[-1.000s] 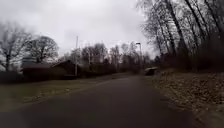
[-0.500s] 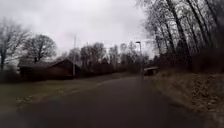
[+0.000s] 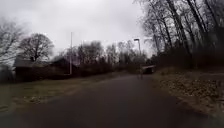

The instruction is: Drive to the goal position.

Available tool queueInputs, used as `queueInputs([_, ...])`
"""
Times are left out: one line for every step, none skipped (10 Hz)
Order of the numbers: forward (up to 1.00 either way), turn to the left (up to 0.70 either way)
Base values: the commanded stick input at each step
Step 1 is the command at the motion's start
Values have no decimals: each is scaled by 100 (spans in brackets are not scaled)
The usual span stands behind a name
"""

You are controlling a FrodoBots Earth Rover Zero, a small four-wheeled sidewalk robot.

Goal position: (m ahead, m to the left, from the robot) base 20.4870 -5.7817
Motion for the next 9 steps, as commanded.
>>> queueInputs([100, 0])
queueInputs([100, 0])
queueInputs([100, 0])
queueInputs([100, 0])
queueInputs([100, 0])
queueInputs([100, 0])
queueInputs([100, 0])
queueInputs([100, 0])
queueInputs([100, 0])
